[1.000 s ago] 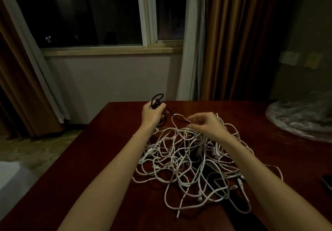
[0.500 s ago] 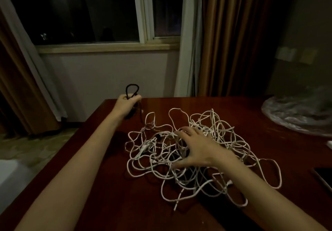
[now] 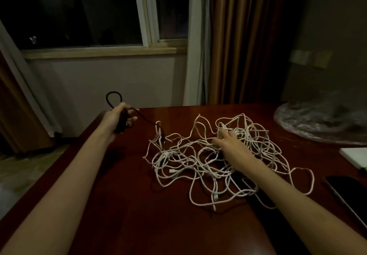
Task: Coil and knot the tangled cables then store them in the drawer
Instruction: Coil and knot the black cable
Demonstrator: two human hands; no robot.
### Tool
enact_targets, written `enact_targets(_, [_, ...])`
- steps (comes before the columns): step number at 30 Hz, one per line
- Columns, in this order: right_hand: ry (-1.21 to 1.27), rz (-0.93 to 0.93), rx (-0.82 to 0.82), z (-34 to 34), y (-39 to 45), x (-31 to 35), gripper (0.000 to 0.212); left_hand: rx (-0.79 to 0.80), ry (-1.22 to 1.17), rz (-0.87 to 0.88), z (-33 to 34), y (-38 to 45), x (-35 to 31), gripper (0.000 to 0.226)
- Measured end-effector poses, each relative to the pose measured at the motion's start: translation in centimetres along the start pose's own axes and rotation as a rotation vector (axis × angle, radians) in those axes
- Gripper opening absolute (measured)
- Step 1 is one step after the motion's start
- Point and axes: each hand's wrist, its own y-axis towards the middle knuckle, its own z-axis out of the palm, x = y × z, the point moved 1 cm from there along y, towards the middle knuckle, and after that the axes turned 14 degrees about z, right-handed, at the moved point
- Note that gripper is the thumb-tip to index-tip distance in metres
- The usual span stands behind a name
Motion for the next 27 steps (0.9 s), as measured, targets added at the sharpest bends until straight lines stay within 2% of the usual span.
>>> enact_targets(6, [-0.08, 0.094, 0.037, -0.8, 1.1, -4.9, 0.052, 0.063, -0.09, 0.014, 5.0, -0.7, 1.7, 0.019])
enact_targets(11, [-0.161, 0.208, 0.082, -1.9, 1.5, -6.6, 0.049, 0.114, -0.156, -0.001, 6.5, -1.1, 3.6, 0.014])
enact_targets(13, [-0.214, 0.302, 0.136, -2.8, 1.9, -5.3, 0.042, 0.121, -0.18, -0.009, 6.7, -1.0, 4.5, 0.013])
enact_targets(15, [-0.241, 0.399, 0.222, -4.1, 2.1, -2.7, 0.042, 0.11, -0.203, -0.012, 6.4, -1.0, 5.4, 0.021])
enact_targets(18, [-0.247, 0.372, 0.216, -6.1, 2.2, 2.1, 0.05, 0.073, -0.276, -0.008, 5.4, -1.5, 6.3, 0.03])
enact_targets(20, [-0.141, 0.288, 0.098, -7.0, 2.5, 5.2, 0.048, 0.023, -0.311, 0.01, 4.5, -1.8, 7.2, 0.034])
enact_targets(22, [0.14, 0.221, -0.035, -6.7, 3.3, 8.1, 0.041, -0.049, -0.343, 0.024, 3.6, -1.9, 8.2, 0.024])
enact_targets(23, [0.315, 0.199, -0.049, -6.2, 3.6, 9.5, 0.037, -0.081, -0.36, 0.024, 3.3, -2.0, 8.5, 0.023])
enact_targets(25, [0.546, 0.177, 0.034, -4.2, 4.4, 11.8, 0.037, -0.102, -0.384, 0.019, 2.9, -2.1, 9.1, 0.027])
enact_targets(27, [0.613, 0.171, 0.107, -1.5, 4.9, 13.2, 0.033, -0.073, -0.373, 0.011, 2.7, -2.2, 9.2, 0.023])
